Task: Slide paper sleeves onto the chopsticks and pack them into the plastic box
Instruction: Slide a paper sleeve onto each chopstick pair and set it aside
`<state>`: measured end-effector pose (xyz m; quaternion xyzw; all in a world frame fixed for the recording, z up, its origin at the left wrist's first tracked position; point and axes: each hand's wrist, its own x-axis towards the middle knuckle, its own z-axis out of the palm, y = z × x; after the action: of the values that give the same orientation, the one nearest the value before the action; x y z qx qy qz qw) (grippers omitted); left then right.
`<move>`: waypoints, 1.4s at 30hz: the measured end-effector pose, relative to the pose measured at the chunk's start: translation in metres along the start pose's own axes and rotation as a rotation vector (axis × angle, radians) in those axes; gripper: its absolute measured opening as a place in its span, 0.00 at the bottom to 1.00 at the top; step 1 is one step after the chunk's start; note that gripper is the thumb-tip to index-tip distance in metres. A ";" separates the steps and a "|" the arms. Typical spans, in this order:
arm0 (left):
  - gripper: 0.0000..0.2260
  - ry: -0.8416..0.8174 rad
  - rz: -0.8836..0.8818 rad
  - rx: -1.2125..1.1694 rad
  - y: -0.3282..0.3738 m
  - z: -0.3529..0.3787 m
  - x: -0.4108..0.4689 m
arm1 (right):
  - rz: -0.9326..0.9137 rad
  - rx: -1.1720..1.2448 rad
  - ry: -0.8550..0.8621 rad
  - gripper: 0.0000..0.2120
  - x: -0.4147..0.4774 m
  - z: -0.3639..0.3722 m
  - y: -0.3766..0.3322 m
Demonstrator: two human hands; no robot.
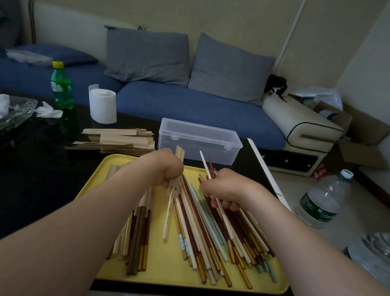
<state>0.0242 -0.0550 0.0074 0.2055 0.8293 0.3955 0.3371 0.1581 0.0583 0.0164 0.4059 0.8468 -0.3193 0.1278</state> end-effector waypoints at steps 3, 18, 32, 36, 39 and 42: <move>0.11 0.007 0.003 -0.020 -0.001 0.001 0.000 | -0.044 -0.090 0.017 0.10 -0.001 0.003 0.001; 0.13 -0.077 -0.003 -0.296 0.002 0.002 -0.004 | -0.190 -0.391 0.017 0.07 -0.021 0.002 -0.009; 0.12 -0.094 0.020 -0.333 -0.001 0.000 0.000 | -0.212 -0.427 -0.004 0.07 -0.024 -0.006 -0.003; 0.14 -0.092 0.051 -0.358 0.000 0.002 -0.001 | -0.218 -0.375 0.026 0.03 -0.022 -0.005 -0.004; 0.16 -0.065 0.100 -0.430 0.000 0.002 -0.001 | -0.303 -0.258 0.139 0.10 -0.017 -0.007 -0.002; 0.15 -0.017 0.130 -0.546 0.001 0.000 0.000 | -0.333 -0.022 0.035 0.12 -0.021 -0.008 -0.005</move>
<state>0.0244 -0.0542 0.0081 0.1632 0.6740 0.6236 0.3608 0.1681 0.0489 0.0345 0.2639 0.9078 -0.3198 0.0627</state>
